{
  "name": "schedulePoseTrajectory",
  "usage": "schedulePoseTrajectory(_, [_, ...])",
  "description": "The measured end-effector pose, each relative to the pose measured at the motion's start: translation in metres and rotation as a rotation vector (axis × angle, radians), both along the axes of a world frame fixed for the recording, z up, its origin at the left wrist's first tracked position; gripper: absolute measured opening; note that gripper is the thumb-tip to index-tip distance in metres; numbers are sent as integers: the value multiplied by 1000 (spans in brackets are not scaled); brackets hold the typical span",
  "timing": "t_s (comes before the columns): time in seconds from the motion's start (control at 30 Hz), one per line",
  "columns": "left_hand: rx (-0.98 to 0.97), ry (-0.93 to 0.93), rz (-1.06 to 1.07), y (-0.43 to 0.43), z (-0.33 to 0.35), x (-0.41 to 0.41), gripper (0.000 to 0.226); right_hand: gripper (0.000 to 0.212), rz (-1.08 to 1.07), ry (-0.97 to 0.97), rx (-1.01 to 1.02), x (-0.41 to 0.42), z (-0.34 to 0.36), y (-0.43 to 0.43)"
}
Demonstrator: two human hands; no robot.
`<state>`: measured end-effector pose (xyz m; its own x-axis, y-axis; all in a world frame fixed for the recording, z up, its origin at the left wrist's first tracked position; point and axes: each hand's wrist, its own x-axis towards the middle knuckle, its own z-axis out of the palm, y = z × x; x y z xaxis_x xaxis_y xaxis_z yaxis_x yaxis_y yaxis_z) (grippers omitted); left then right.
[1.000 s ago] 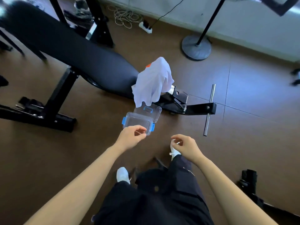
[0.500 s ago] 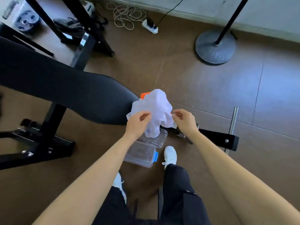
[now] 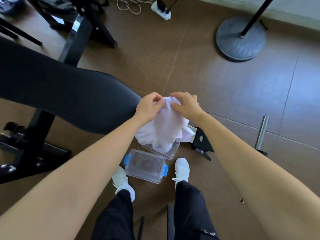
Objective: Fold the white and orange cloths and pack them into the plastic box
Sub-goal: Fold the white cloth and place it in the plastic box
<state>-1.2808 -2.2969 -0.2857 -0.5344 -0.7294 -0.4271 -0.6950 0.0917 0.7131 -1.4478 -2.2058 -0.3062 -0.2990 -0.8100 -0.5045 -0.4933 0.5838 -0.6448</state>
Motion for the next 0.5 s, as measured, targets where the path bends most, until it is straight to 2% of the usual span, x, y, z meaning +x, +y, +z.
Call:
schedulePoseTrajectory(0.1, [-51,78,-81,6,23,18,13,15,61,111,-65,6,24,0])
schedulePoseTrajectory(0.17, [-82,101,-144,18,46,39,10,6,111,115,-134,13,45,9])
schedulePoseTrajectory(0.33, [-88,42,-254,59,84,116,11,14,308,24,-234,51,90,65])
schedulePoseTrajectory(0.43, [-124,-29,-360,81,83,163,9,15,393,-20,-155,93,103,105])
schedulePoseTrajectory(0.5, [-211,-54,-446,93,66,194,24,13,401,-18,-97,126,102,126])
